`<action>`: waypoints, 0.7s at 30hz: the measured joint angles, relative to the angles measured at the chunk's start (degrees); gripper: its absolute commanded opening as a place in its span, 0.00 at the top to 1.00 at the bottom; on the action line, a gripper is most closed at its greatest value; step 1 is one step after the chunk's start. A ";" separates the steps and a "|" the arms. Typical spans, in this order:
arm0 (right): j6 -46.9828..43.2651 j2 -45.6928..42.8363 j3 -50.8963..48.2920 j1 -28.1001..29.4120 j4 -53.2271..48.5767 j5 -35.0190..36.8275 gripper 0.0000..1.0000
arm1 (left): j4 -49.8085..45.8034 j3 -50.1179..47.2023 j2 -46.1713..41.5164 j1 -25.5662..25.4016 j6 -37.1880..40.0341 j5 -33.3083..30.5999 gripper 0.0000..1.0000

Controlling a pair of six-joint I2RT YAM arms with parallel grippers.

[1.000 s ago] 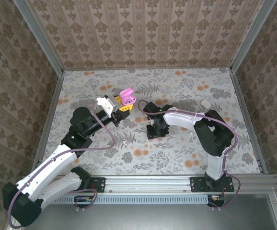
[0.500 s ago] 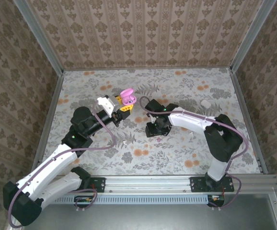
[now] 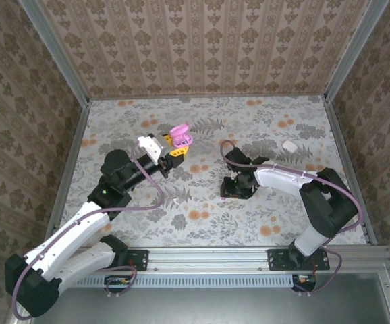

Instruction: Insert wireless bluetooth earbuds into charging case

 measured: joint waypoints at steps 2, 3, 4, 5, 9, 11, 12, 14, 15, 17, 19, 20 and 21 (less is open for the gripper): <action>0.79 0.02 -0.04 0.00 1.27 -0.59 0.65 | 0.00 0.00 0.09 0.00 0.02 0.00 0.66; 1.25 0.07 -0.04 0.00 1.92 -0.68 0.65 | 0.00 0.00 0.09 0.00 0.02 0.00 0.66; 1.53 0.17 -0.04 0.00 2.29 -0.70 0.66 | 0.00 0.00 0.09 0.00 0.00 0.00 0.66; 1.70 0.37 -0.04 0.00 2.56 -0.79 0.66 | 0.00 0.00 0.09 0.00 0.00 0.00 0.66; 1.90 1.55 -0.04 0.02 3.15 -1.18 0.64 | 0.00 0.00 0.09 0.00 0.02 0.00 0.66; 1.90 1.64 -0.04 0.15 3.13 -1.55 0.64 | 0.00 0.00 0.09 0.00 0.00 -0.02 0.66; 1.90 1.64 -0.04 0.20 3.15 -1.77 0.63 | 0.00 0.00 0.09 0.00 0.02 -0.02 0.66; 1.92 1.64 -0.04 0.39 3.13 -1.95 0.63 | 0.00 0.00 0.09 0.00 0.02 -0.02 0.66; 1.92 1.64 -0.04 0.39 3.13 -1.99 0.63 | 0.00 0.00 0.09 0.00 0.00 -0.02 0.66; 2.08 1.64 -0.07 0.46 3.13 -2.12 0.63 | 0.00 0.00 0.09 0.00 0.02 0.00 0.66; 2.10 1.64 -0.07 0.55 3.13 -2.16 0.62 | 0.00 0.00 0.09 0.00 0.00 -0.02 0.66; 2.10 1.64 -0.07 0.55 3.13 -2.19 0.62 | 0.00 0.00 0.09 0.00 0.02 -0.02 0.66; 2.10 1.64 -0.07 0.55 3.13 -2.19 0.62 | 0.00 0.00 0.09 0.00 0.02 -0.02 0.66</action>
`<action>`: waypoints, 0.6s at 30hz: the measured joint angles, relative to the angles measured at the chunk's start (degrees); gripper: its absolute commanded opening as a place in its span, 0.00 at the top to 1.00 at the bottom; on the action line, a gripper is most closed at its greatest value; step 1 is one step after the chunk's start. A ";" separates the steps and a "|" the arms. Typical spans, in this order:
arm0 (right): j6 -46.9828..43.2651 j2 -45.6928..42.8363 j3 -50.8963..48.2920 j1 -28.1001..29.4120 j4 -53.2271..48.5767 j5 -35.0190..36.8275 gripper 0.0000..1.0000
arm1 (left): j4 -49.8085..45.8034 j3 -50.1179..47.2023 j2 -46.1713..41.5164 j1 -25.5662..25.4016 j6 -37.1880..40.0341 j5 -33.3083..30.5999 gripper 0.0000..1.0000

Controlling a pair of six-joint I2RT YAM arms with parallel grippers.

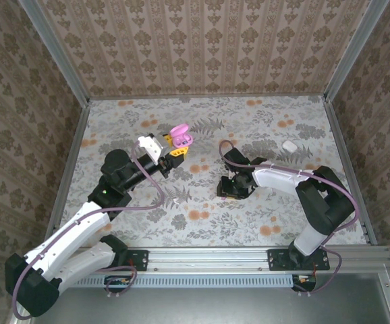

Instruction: Insert wireless bluetooth earbuds into charging case

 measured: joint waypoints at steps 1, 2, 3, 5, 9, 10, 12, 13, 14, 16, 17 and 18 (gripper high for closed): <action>0.00 0.00 0.00 0.00 0.00 0.00 0.62 | 0.00 0.00 0.00 0.00 0.00 0.00 0.66; 0.00 0.00 0.00 0.00 -0.02 0.00 0.62 | 0.00 0.00 0.00 0.00 -0.02 0.00 0.66; 0.00 0.00 0.00 0.02 -0.02 0.02 0.63 | 0.00 0.00 0.00 0.00 0.00 0.00 0.66; -0.02 0.00 0.00 0.02 -0.04 0.00 0.66 | 0.00 0.00 0.00 0.00 -0.02 0.00 0.66; 0.07 0.00 -0.04 0.22 -0.04 0.00 0.65 | 0.00 0.00 0.00 0.00 0.00 0.00 0.66; 0.07 0.00 -0.07 0.22 -0.04 0.00 0.65 | 0.00 0.00 0.00 0.00 0.00 0.00 0.66; 0.07 0.00 -0.09 0.24 -0.07 0.00 0.64 | 0.00 0.00 0.00 0.00 -0.02 0.00 0.66; 0.07 0.00 -0.09 0.24 -0.07 0.00 0.64 | 0.00 0.00 0.00 0.00 0.00 0.00 0.66; 0.07 0.00 -0.09 0.28 -0.09 0.00 0.64 | 0.00 0.00 0.00 0.00 -0.02 0.00 0.66; 0.07 0.02 -0.09 0.28 -0.13 0.00 0.63 | 0.00 0.00 0.00 0.00 -0.02 0.00 0.66; 0.07 0.04 -0.09 0.35 -0.20 0.02 0.64 | 0.00 0.00 0.00 0.00 -0.02 0.00 0.66; 0.07 0.07 -0.09 0.39 -0.22 0.00 0.64 | 0.00 0.00 0.00 0.00 -0.02 0.00 0.66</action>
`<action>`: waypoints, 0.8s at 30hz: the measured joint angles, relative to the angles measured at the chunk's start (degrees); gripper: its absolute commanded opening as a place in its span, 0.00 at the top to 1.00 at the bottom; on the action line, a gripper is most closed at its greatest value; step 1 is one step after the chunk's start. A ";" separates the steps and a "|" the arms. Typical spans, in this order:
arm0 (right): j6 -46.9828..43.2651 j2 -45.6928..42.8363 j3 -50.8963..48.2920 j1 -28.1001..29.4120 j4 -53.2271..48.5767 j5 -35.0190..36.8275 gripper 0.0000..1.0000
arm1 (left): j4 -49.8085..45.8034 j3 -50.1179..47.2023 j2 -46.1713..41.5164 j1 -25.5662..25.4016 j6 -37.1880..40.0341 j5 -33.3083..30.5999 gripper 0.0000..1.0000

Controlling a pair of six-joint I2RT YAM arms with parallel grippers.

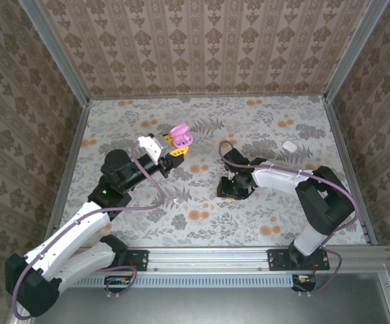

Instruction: Insert wireless bluetooth earbuds into charging case

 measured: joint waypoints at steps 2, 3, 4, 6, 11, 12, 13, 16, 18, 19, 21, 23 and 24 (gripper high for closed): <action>0.02 0.17 0.00 0.24 -0.02 0.00 0.64 | 0.00 0.00 0.00 0.00 0.00 0.00 0.66; 0.04 0.24 0.00 0.37 -0.02 0.00 0.64 | 0.00 0.00 0.00 0.00 0.00 0.00 0.66; 0.11 0.33 0.00 0.50 -0.02 0.00 0.65 | 0.00 0.00 0.00 0.00 0.02 0.00 0.66; 0.15 0.37 0.00 0.63 -0.04 0.00 0.66 | 0.00 0.00 0.00 0.00 0.00 0.00 0.66; 0.15 1.33 0.00 0.74 0.00 0.02 0.67 | 0.00 0.00 0.00 0.00 0.00 0.00 0.66; 0.15 1.60 0.00 0.74 0.02 0.02 0.67 | 0.00 0.00 0.00 0.00 0.02 0.00 0.66; 0.15 1.95 0.00 0.74 0.00 0.02 0.67 | 0.00 0.00 0.00 0.00 0.00 0.00 0.66; 0.15 2.16 0.28 0.79 -0.24 0.00 0.67 | 0.00 0.00 0.00 0.00 0.00 0.02 0.66; 0.15 2.27 0.52 0.81 -0.46 0.02 0.67 | 0.00 0.00 0.00 0.00 0.00 0.00 0.66; 0.15 2.45 0.70 0.85 -0.70 0.07 0.67 | 0.00 0.00 0.00 0.00 0.00 0.00 0.66; 0.13 2.84 1.31 0.85 -1.36 0.09 0.68 | 0.00 0.00 0.00 0.00 0.00 0.00 0.66; 0.02 3.30 2.05 0.87 -2.27 0.26 0.68 | 0.02 0.02 0.11 0.00 0.00 0.02 0.66; -0.09 3.58 2.43 0.92 -2.67 0.31 0.68 | 0.02 0.02 0.22 0.00 0.00 0.02 0.66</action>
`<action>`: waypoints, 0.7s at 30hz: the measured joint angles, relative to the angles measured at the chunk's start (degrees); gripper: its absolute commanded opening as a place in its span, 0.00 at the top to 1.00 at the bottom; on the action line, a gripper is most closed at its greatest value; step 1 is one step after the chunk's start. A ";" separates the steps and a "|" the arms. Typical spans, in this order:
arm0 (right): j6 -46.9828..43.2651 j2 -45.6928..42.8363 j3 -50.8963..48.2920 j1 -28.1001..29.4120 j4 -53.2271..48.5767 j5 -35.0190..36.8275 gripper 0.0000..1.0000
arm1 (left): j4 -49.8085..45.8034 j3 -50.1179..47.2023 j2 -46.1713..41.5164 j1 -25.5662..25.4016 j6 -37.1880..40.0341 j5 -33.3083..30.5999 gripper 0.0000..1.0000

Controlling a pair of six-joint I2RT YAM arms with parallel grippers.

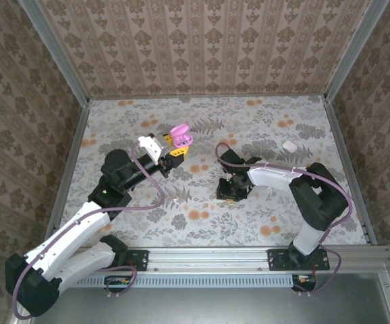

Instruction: Insert wireless bluetooth earbuds into charging case

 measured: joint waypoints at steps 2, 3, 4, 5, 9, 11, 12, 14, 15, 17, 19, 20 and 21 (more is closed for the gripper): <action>-0.02 0.46 0.74 0.07 -0.76 0.07 0.69 | -0.02 0.02 0.42 0.00 0.00 0.02 0.66; -0.04 0.70 1.11 0.09 -1.14 0.15 0.69 | -0.02 0.04 0.57 0.00 0.00 0.02 0.66; -0.15 1.03 1.55 0.13 -1.46 0.24 0.70 | -0.02 0.02 0.70 0.00 0.00 0.02 0.66; -0.22 1.31 1.97 0.22 -1.77 0.33 0.70 | -0.02 0.02 0.76 0.00 0.00 0.09 0.66; -0.44 2.03 3.02 0.55 -2.80 0.83 0.69 | -0.02 0.04 0.87 0.00 0.00 0.24 0.66; -0.44 2.36 3.41 0.74 -3.10 1.14 0.69 | -0.02 0.04 0.87 0.00 0.00 0.31 0.66; -0.44 2.43 3.52 0.79 -3.21 1.29 0.69 | -0.02 0.04 0.87 0.00 0.00 0.37 0.66; -0.44 2.71 3.87 0.83 -3.48 1.33 0.69 | -0.02 0.04 0.85 0.00 0.00 0.39 0.66; -0.44 2.86 4.07 0.83 -3.69 1.33 0.70 | 0.00 0.04 0.87 0.00 0.00 0.39 0.66; -0.44 3.10 4.37 0.85 -3.98 1.33 0.70 | -0.02 0.04 0.87 0.00 0.00 0.39 0.66; -0.44 3.28 4.66 0.85 -4.24 1.36 0.70 | -0.02 0.04 0.87 0.00 0.00 0.39 0.66; -0.44 3.39 4.83 0.85 -4.35 1.38 0.70 | -0.04 0.04 0.85 0.00 0.00 0.39 0.66; -0.44 3.50 4.96 0.85 -4.52 1.40 0.71 | -0.02 0.04 0.85 0.00 0.00 0.39 0.66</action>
